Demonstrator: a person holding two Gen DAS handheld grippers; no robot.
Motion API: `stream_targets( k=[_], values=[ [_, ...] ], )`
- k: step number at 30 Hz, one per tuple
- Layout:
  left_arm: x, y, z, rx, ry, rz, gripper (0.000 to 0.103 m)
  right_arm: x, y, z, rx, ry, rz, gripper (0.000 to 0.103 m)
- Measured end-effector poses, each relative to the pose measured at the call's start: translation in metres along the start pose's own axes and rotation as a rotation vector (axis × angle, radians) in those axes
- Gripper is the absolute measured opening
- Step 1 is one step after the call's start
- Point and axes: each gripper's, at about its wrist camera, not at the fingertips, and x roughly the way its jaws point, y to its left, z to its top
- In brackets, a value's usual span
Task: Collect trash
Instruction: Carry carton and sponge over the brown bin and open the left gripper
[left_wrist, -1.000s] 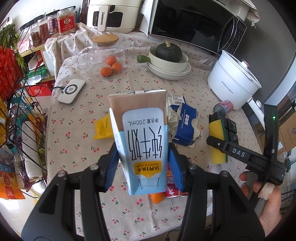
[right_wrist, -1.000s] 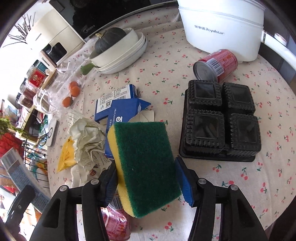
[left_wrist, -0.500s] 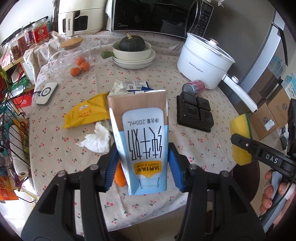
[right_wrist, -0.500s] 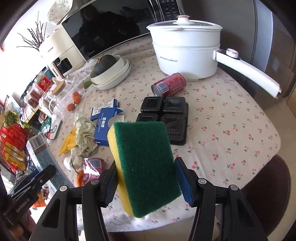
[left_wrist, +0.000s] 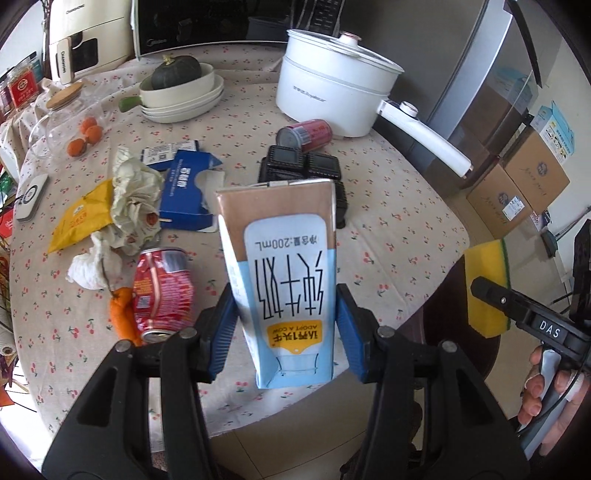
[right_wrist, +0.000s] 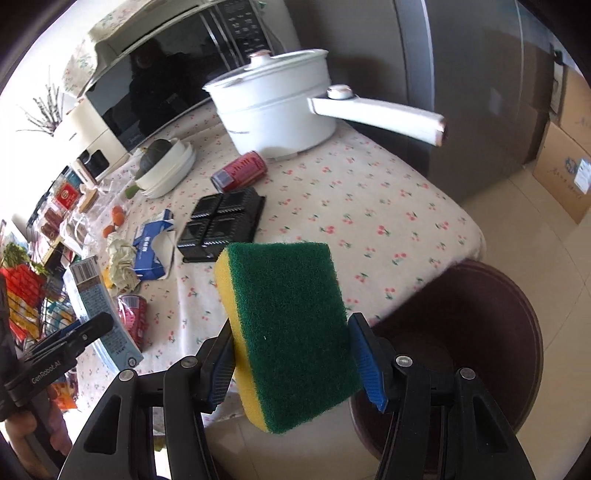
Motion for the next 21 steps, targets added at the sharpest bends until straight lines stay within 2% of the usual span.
stream_targets(
  k=[1, 6, 13, 21],
  values=[
    [0.003, -0.009, 0.000, 0.010, 0.007, -0.017, 0.053, -0.003, -0.008, -0.001, 0.007, -0.004, 0.007, 0.059],
    [0.020, -0.060, -0.002, 0.081, 0.032, -0.087, 0.053, -0.019, -0.045, -0.011, 0.002, -0.033, -0.075, 0.059],
    [0.049, -0.137, -0.013, 0.206, 0.083, -0.171, 0.053, -0.034, -0.113, -0.026, 0.114, -0.018, -0.106, 0.060],
    [0.072, -0.188, -0.021, 0.282, 0.126, -0.249, 0.054, -0.052, -0.166, -0.046, 0.172, -0.010, -0.154, 0.060]
  ],
)
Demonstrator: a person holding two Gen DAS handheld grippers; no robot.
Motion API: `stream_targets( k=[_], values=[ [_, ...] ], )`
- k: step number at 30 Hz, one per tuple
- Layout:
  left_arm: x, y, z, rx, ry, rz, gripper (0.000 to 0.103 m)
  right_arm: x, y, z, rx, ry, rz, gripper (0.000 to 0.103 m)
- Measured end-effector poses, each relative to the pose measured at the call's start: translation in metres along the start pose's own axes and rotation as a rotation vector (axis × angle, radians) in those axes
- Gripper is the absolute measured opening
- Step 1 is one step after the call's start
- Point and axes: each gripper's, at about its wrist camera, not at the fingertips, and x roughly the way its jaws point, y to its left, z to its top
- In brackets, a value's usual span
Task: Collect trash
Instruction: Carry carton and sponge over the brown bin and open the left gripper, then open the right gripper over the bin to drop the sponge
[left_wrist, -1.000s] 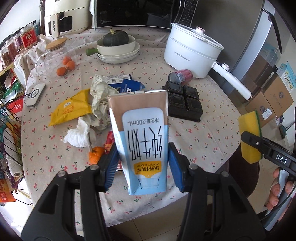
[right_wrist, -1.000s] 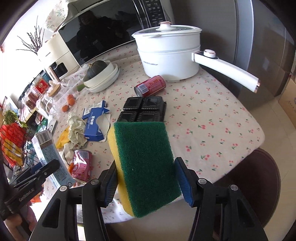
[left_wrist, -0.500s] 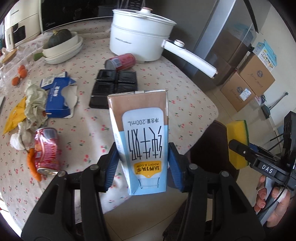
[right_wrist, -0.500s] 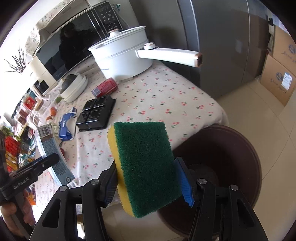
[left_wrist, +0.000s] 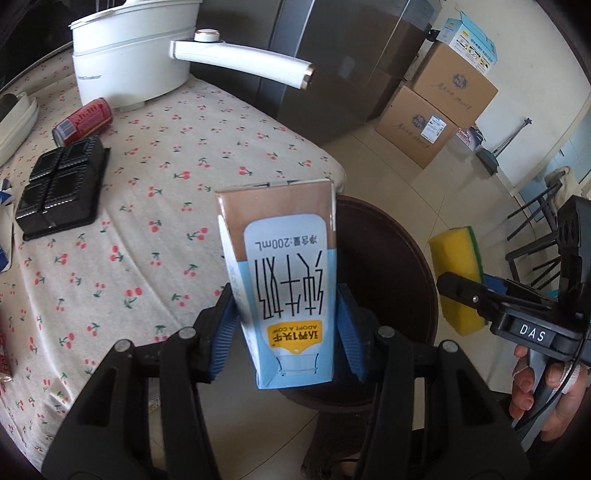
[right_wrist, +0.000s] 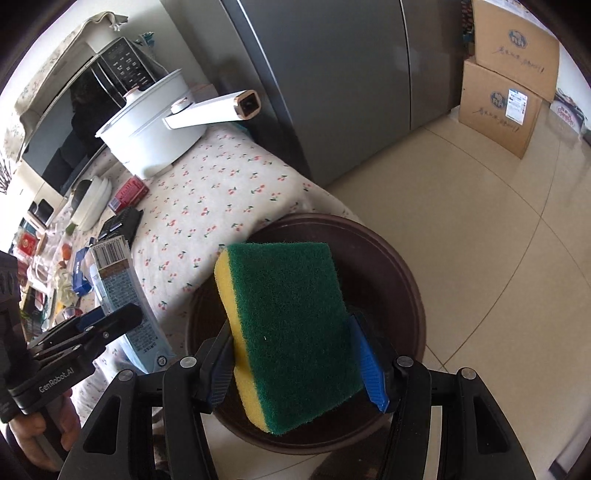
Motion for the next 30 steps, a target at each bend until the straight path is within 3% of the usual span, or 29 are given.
stream_targets(
  k=[5, 7, 9, 10, 23, 30],
  values=[
    [0.012, -0.010, 0.000, 0.027, 0.010, -0.022, 0.054, 0.000, -0.021, -0.008, 0.023, 0.016, -0.022, 0.060],
    [0.016, -0.011, 0.000, 0.033, 0.016, -0.030, 0.061, 0.000, -0.028, -0.008, 0.039, 0.017, -0.021, 0.060],
    [0.015, -0.009, -0.001, 0.016, 0.007, -0.009, 0.082, 0.000, -0.034, -0.008, 0.055, 0.015, -0.020, 0.060],
    [0.012, -0.008, -0.001, 0.009, -0.002, -0.004, 0.084, 0.000, -0.034, -0.007, 0.062, 0.015, -0.018, 0.060],
    [-0.017, 0.024, -0.015, 0.010, -0.030, 0.109, 0.085, 0.016, -0.019, -0.004, 0.032, 0.053, -0.024, 0.062],
    [-0.043, 0.053, -0.019, -0.040, -0.060, 0.125, 0.087, 0.030, -0.008, -0.005, 0.016, 0.077, -0.046, 0.063]
  ],
)
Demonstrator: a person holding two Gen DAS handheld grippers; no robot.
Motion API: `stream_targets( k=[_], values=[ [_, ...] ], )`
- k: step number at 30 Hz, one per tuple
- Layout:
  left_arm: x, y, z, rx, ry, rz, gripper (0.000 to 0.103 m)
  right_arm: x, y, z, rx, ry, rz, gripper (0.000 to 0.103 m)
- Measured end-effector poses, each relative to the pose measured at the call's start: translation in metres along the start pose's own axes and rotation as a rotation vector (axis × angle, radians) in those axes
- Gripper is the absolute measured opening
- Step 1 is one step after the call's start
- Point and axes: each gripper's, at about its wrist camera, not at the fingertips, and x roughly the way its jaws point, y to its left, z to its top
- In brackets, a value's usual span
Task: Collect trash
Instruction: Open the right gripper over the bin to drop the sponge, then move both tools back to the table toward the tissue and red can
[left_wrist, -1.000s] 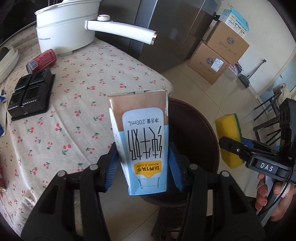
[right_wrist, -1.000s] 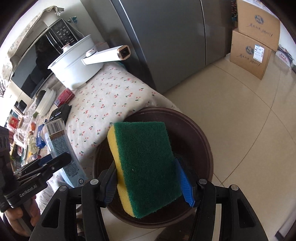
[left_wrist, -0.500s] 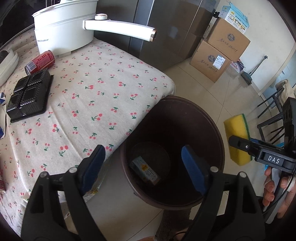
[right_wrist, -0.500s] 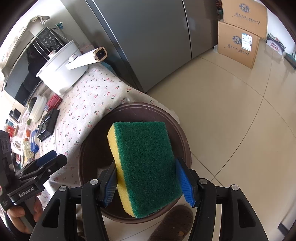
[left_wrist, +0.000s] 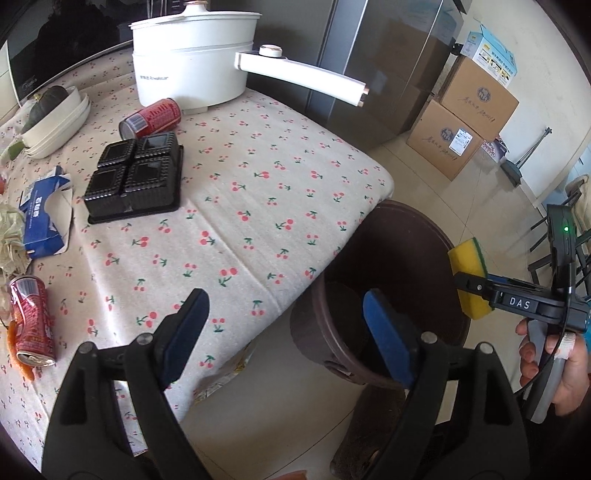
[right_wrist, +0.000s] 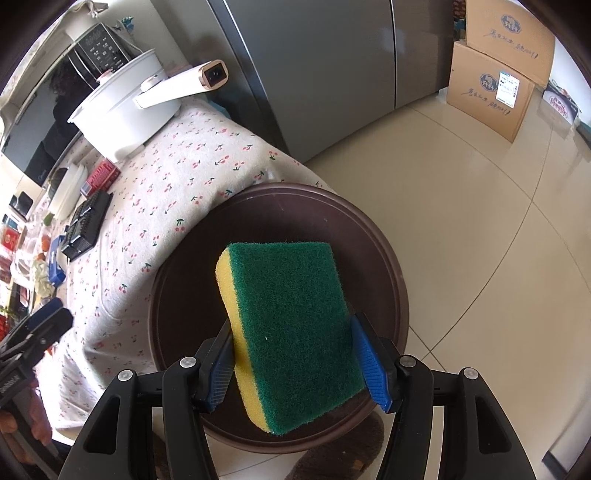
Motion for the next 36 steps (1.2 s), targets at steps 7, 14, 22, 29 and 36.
stream_targets(
  k=[7, 14, 22, 29, 36],
  values=[
    [-0.013, 0.027, -0.005, -0.044, -0.009, 0.046, 0.096, 0.004, 0.011, -0.002, 0.026, -0.006, 0.012, 0.103],
    [-0.026, 0.054, -0.012, -0.116, 0.003, 0.066, 0.099, 0.008, 0.037, 0.000, -0.050, 0.005, -0.031, 0.103],
    [-0.054, 0.091, -0.022, -0.182, -0.069, 0.114, 0.102, 0.004, 0.079, 0.003, -0.133, -0.017, -0.019, 0.103],
    [-0.076, 0.134, -0.032, -0.272, -0.111, 0.152, 0.102, 0.002, 0.140, 0.003, -0.237, -0.016, 0.018, 0.103],
    [-0.094, 0.176, -0.044, -0.359, -0.133, 0.187, 0.102, 0.005, 0.201, 0.001, -0.318, -0.003, 0.063, 0.103]
  ],
)
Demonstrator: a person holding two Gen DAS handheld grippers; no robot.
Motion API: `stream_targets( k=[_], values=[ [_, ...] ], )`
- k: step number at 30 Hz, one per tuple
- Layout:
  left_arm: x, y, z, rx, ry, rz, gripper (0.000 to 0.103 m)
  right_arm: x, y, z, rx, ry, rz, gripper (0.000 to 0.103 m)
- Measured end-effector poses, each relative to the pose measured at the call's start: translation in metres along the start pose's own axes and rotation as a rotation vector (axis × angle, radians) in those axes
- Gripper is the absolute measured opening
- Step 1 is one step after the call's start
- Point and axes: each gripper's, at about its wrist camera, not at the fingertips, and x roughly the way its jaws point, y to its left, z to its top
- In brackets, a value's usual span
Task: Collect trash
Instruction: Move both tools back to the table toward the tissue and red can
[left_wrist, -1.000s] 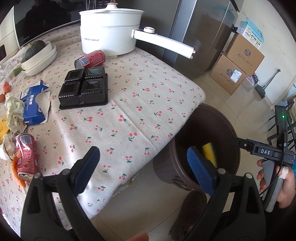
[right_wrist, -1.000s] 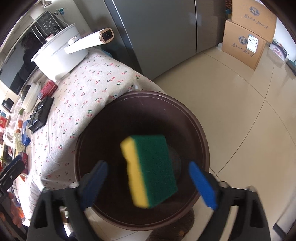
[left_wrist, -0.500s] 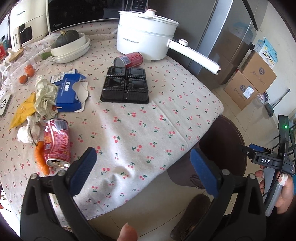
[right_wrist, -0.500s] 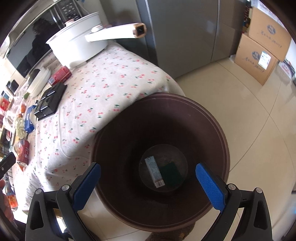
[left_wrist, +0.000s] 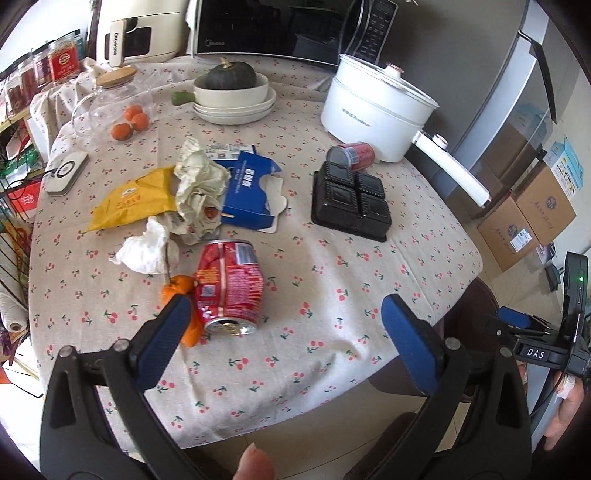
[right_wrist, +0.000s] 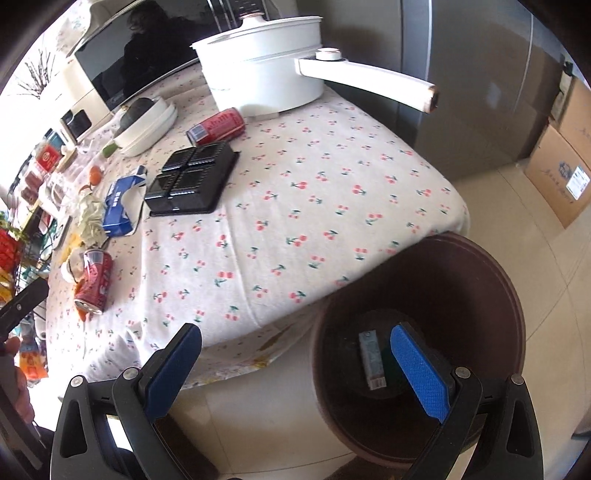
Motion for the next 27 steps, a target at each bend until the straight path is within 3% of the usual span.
stream_targets(
  k=[7, 13, 22, 27],
  values=[
    [-0.010, 0.049, 0.007, -0.088, -0.022, 0.059, 0.102, 0.005, 0.047, 0.014, -0.058, -0.009, 0.025, 0.103],
    [-0.016, 0.088, 0.017, -0.115, -0.081, 0.198, 0.102, 0.012, 0.073, 0.025, -0.073, -0.006, 0.050, 0.103],
    [0.027, 0.108, 0.044, -0.114, 0.087, 0.209, 0.102, 0.025, 0.107, 0.043, -0.110, -0.001, 0.079, 0.103],
    [0.050, 0.132, 0.040, -0.230, 0.138, 0.216, 0.098, 0.034, 0.118, 0.049, -0.116, 0.018, 0.091, 0.103]
  ],
)
